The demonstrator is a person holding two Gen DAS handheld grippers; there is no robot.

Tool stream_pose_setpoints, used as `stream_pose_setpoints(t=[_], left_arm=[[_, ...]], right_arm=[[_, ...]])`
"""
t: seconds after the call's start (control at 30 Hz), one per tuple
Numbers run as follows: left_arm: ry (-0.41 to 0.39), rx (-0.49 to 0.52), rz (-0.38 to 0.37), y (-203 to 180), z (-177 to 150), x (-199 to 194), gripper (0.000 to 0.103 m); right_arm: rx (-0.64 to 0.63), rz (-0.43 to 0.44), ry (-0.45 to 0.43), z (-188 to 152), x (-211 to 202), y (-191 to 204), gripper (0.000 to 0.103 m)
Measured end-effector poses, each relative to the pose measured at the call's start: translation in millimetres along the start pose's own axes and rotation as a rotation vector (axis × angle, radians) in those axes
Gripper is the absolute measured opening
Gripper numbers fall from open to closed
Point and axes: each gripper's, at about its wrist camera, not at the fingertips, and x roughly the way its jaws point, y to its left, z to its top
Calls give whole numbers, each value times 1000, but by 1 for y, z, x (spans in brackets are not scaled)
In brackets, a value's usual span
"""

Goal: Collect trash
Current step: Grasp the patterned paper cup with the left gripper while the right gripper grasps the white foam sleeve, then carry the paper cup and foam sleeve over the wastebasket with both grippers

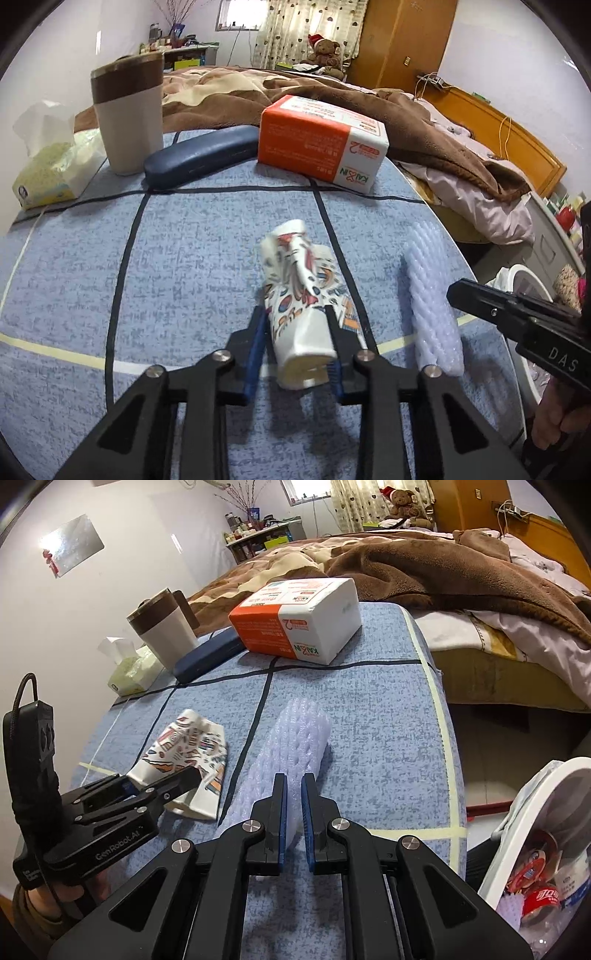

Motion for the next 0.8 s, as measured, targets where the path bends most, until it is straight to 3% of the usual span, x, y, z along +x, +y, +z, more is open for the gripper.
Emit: stream_pose_setpoints(t=[0.33,0.8], left_arm=[[-71,33,42,-9,1,-28,24],[-128,38,18,-31,-15,-73,24]], right_arm=[[16,23,-25,-5,-14,-1,8],[17,20,-100,-20,-64,-1,8]])
